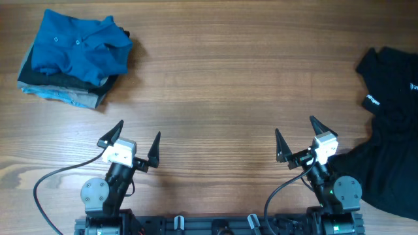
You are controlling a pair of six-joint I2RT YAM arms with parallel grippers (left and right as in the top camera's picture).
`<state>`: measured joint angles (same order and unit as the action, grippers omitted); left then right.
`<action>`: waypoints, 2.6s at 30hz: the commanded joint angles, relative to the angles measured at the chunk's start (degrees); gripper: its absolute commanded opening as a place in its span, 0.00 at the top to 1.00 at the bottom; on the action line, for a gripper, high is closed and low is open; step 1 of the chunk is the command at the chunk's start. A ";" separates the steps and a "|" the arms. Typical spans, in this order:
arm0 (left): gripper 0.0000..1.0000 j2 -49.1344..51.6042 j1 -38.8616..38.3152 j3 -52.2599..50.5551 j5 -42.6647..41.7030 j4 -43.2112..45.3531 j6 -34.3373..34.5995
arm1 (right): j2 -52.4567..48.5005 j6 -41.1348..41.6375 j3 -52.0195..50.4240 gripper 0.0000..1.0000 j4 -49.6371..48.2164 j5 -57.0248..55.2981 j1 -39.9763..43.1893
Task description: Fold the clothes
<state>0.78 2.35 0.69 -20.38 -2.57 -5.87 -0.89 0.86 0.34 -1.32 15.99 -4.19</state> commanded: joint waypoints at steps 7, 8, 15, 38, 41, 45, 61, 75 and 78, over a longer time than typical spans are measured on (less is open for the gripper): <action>0.00 -0.33 -0.26 -0.35 0.55 0.02 0.35 | 0.11 0.79 -0.04 0.00 -0.09 -0.11 -0.13; 0.00 -0.33 -0.26 -0.35 0.55 0.00 0.37 | 0.09 0.79 -0.04 0.00 -0.09 -0.11 -0.13; 0.00 -0.33 -0.26 -0.35 0.55 0.00 0.37 | 0.09 0.79 -0.04 0.00 -0.09 -0.11 -0.13; 0.00 -0.33 -0.26 -0.35 0.55 0.02 0.35 | 0.09 0.79 -0.04 0.00 -0.09 -0.11 -0.13; 0.00 -0.33 -0.26 -0.35 0.55 0.02 0.35 | 0.09 0.81 -0.04 0.00 -0.11 -0.09 -0.13; 0.00 -0.33 -0.26 -0.35 -0.28 1.07 0.37 | -0.31 1.07 -0.04 0.00 0.00 0.15 -0.13; 0.00 11.43 -0.26 24.39 4.13 -12.20 0.37 | -15.19 15.74 22.75 0.00 15.58 0.35 -0.13; 0.00 52.19 -0.26 64.39 5.57 -43.93 3.85 | -80.46 3.30 72.74 0.00 52.63 9.81 6.75; 0.00 54.47 -0.26 66.73 4.81 -44.68 4.24 | -87.10 -0.63 77.50 0.00 51.47 6.80 10.10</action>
<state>53.78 2.35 64.62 -14.55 -46.76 -3.55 -83.92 6.26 73.87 51.18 24.05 3.25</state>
